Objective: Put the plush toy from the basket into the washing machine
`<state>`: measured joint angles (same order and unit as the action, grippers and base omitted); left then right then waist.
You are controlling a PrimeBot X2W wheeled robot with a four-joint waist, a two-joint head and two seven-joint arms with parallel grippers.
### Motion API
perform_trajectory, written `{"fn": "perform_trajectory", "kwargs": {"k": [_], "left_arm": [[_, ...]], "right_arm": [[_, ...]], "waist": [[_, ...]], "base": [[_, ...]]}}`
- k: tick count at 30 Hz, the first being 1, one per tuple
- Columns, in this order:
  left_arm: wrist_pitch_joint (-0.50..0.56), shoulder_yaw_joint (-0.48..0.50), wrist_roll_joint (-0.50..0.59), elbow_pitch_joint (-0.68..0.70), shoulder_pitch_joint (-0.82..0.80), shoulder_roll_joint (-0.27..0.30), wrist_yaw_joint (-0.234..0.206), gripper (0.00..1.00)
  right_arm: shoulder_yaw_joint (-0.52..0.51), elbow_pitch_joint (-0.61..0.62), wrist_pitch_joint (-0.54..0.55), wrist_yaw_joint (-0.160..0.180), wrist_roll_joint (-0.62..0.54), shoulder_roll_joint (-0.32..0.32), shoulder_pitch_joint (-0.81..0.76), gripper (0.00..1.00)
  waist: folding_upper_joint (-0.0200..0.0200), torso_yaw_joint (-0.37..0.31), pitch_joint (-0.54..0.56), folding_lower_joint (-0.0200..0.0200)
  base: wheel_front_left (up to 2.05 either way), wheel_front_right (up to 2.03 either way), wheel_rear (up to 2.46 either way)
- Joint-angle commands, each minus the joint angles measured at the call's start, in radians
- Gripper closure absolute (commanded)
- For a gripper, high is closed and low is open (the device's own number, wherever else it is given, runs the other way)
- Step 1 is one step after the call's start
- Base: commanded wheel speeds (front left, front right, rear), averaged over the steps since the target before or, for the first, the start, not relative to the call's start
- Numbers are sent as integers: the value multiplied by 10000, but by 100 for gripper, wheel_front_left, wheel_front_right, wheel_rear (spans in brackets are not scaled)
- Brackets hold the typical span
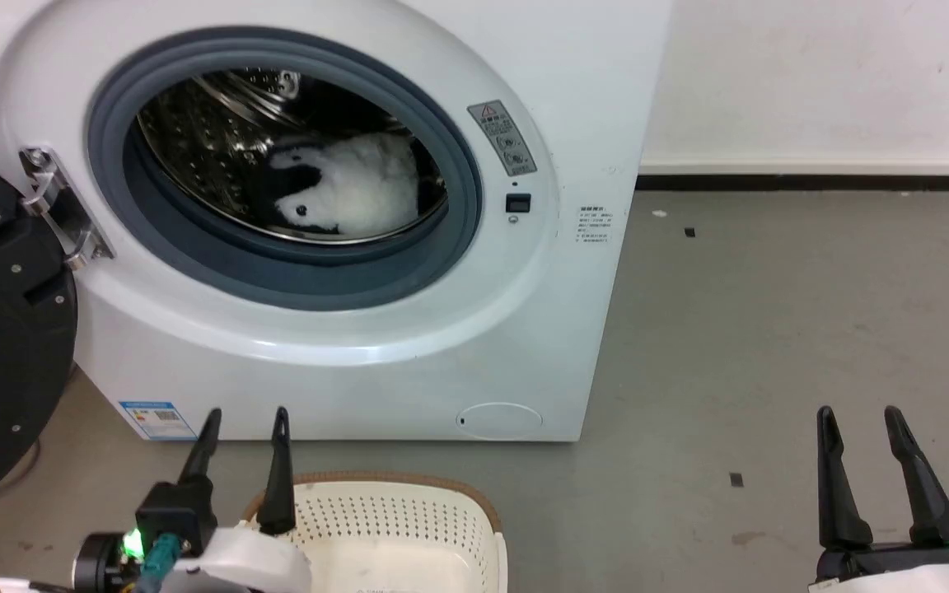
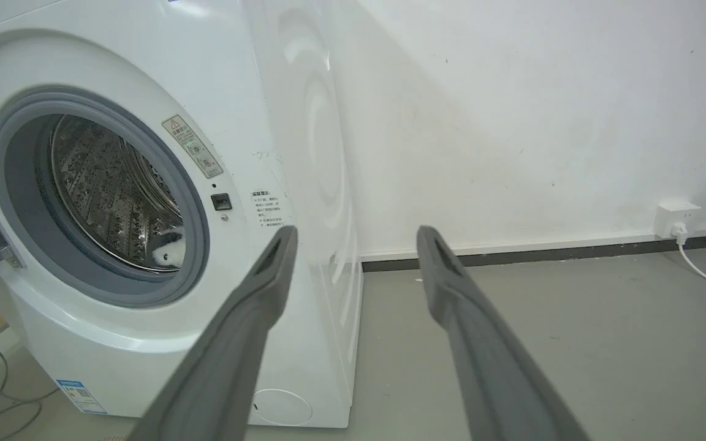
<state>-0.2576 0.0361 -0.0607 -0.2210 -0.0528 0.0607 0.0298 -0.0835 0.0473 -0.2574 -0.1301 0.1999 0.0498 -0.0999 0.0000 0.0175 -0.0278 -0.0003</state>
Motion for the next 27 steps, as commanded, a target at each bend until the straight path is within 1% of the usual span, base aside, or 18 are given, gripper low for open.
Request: {"fn": "perform_trajectory", "kwargs": {"k": [1, 5, 6, 27], "left_arm": [[-42, -51, -8, 87, 211, -34, 33, 0], [-42, -139, -18, 104, 482, -61, 56, 0], [2, -148, -11, 48, 407, -65, 11, 100], [404, -196, 82, 355, 424, -78, -43, 100]], "right_arm": [[17, -25, -44, -6, -91, 4, -158, 0], [9, -53, -44, -6, -135, 4, -234, 0], [-3, -33, 2, 0, -73, 0, -129, 100], [117, -98, 391, 1, -358, 1, 45, 100]], "waist": [[0, -8, 119, 3], [0, -42, 245, 3], [0, -39, 245, 3], [0, -60, 257, 3]], "base": [[0, 0, 0], [0, 0, 0], [0, 0, 0], [0, 0, 0]]}}
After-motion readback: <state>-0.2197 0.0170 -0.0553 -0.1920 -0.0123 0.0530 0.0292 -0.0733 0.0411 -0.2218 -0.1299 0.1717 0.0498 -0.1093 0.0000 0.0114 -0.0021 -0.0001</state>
